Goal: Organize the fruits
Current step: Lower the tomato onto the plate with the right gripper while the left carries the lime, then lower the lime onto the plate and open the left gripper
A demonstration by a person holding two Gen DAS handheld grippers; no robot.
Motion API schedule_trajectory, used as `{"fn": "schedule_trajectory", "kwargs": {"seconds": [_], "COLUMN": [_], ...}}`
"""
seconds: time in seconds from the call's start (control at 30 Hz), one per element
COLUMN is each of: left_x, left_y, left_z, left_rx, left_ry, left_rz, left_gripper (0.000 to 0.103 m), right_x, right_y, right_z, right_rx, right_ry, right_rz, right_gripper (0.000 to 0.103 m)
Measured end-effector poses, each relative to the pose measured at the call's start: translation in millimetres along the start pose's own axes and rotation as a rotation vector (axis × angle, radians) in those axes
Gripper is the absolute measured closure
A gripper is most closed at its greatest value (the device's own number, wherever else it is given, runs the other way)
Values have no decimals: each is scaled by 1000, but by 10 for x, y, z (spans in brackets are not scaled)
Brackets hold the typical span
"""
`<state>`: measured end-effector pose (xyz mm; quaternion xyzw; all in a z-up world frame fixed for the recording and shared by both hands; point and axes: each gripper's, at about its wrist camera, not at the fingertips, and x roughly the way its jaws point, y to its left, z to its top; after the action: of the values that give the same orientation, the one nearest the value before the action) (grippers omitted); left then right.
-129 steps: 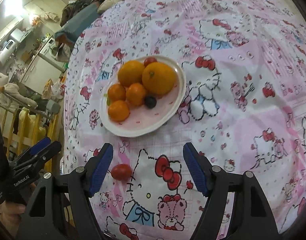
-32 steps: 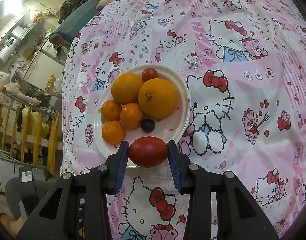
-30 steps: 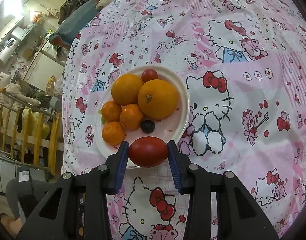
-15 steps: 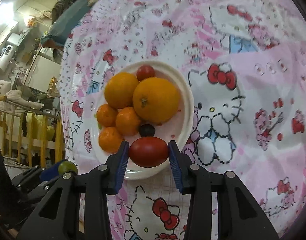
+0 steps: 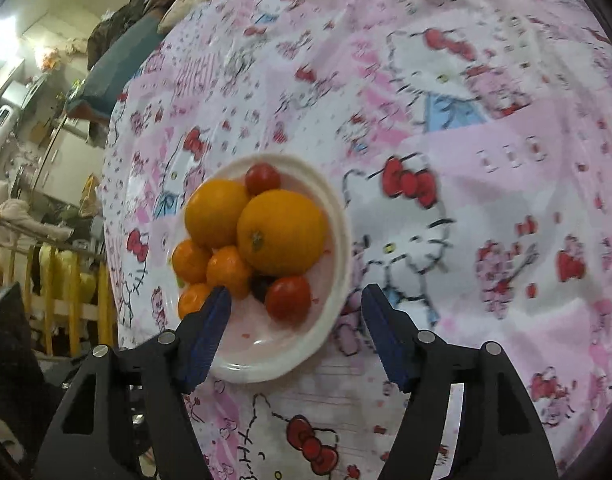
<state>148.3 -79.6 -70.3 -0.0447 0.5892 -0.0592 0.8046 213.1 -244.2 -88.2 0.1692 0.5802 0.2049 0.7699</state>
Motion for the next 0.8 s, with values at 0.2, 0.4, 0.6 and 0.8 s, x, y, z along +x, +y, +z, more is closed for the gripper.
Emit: {"fn": "schedule_trajectory", "kwargs": {"seconds": [0.2, 0.4, 0.6, 0.8], "left_x": [136, 323, 442, 320], "left_y": [-192, -284, -290, -270], "left_z": [78, 84, 96, 111], "left_rx": [11, 41, 31, 13], "left_ry": [-24, 4, 41, 21], "left_rz": [36, 89, 131, 82], "left_gripper": [80, 79, 75, 44], "right_x": [-130, -279, -349, -391], "right_y": [-111, -116, -128, -190], "right_z": [48, 89, 120, 140], "right_rx": [41, 46, 62, 85], "right_ry": [-21, -58, -83, -96], "right_rz": [26, 50, 51, 34], "right_gripper": [33, 33, 33, 33]}}
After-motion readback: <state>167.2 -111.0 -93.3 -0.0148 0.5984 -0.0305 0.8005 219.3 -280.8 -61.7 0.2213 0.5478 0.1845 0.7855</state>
